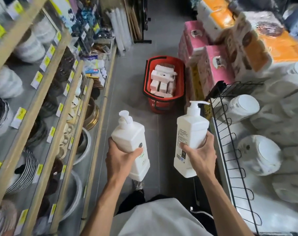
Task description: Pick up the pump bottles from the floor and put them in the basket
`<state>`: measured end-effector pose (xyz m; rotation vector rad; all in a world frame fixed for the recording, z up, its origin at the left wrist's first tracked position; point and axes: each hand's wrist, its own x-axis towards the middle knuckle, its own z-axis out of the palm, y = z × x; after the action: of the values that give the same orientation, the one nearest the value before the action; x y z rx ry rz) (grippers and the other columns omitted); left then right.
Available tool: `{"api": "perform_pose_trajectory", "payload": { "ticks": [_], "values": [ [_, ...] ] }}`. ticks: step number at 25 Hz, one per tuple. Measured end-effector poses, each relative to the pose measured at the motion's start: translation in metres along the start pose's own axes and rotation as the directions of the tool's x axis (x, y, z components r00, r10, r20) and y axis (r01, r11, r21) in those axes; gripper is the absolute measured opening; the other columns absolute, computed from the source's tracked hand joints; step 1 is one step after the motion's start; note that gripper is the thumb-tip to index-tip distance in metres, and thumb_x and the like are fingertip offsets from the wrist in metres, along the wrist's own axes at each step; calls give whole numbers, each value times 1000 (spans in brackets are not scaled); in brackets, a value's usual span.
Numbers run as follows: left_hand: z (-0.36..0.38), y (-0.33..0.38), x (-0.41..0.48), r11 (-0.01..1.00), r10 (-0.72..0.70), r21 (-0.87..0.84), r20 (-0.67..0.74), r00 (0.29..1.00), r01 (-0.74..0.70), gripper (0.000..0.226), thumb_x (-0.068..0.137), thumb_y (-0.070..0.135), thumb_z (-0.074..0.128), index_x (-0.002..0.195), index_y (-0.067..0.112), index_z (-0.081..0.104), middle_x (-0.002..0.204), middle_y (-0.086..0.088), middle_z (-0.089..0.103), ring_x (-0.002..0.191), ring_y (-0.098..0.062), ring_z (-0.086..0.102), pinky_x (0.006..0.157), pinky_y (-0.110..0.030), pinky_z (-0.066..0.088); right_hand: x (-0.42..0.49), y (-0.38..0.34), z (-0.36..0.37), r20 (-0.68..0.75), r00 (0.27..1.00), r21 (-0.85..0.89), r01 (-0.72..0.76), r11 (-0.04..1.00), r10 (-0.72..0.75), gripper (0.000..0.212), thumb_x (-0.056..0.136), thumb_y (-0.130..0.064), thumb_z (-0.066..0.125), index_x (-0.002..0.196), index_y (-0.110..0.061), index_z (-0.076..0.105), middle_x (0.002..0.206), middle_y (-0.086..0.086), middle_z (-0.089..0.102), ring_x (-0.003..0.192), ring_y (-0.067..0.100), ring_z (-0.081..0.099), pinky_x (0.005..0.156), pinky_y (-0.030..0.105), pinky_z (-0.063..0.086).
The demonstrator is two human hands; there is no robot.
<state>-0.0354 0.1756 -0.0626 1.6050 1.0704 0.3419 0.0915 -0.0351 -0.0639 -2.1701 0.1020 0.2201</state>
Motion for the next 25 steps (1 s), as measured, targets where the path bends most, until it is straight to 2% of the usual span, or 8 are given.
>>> {"api": "perform_pose_trajectory", "payload": {
  "ticks": [3, 8, 13, 18, 22, 25],
  "values": [
    [-2, 22, 58, 1000, 18, 21, 28, 999, -19, 76, 45, 43, 82, 112, 36, 46, 100, 18, 66, 91, -7, 65, 76, -33, 52, 25, -31, 26, -32, 999, 16, -25, 1000, 26, 79, 67, -40, 87, 128, -38, 38, 100, -21, 60, 92, 12, 62, 89, 44, 52],
    [10, 62, 151, 997, 76, 21, 89, 993, -78, 75, 50, 38, 83, 115, 34, 45, 98, 22, 62, 89, 5, 59, 69, -23, 44, 76, -72, 72, -79, 995, 41, -52, 998, 55, 79, 68, -38, 87, 129, -38, 37, 98, -25, 59, 94, 11, 62, 88, 44, 52],
    [27, 83, 222, 995, 89, 42, 119, 989, -94, 77, 48, 40, 84, 115, 31, 48, 100, 18, 66, 91, -6, 65, 77, -32, 51, 126, -98, 101, -116, 988, 42, -95, 995, 99, 80, 68, -36, 87, 132, -36, 38, 96, -29, 56, 92, 11, 60, 85, 38, 48],
    [54, 104, 286, 992, 71, 92, 194, 978, -90, 76, 47, 40, 85, 112, 32, 47, 101, 17, 65, 92, -11, 65, 78, -34, 53, 187, -116, 126, -147, 978, 46, -145, 988, 150, 82, 68, -39, 87, 133, -36, 37, 98, -21, 58, 94, 15, 60, 84, 35, 44],
    [71, 132, 337, 990, 63, 106, 250, 966, -92, 78, 48, 39, 86, 115, 33, 47, 104, 13, 67, 95, -11, 66, 80, -36, 54, 241, -135, 145, -148, 970, 49, -185, 981, 191, 82, 68, -40, 86, 133, -35, 36, 97, -22, 55, 95, 15, 60, 88, 39, 47],
    [80, 155, 375, 993, 58, 88, 254, 965, -83, 81, 50, 34, 86, 121, 29, 47, 105, 13, 66, 94, -7, 66, 74, -30, 51, 277, -152, 156, -153, 965, 61, -206, 977, 213, 82, 68, -40, 86, 133, -35, 36, 100, -21, 57, 96, 15, 59, 88, 38, 46]
  ]
}}
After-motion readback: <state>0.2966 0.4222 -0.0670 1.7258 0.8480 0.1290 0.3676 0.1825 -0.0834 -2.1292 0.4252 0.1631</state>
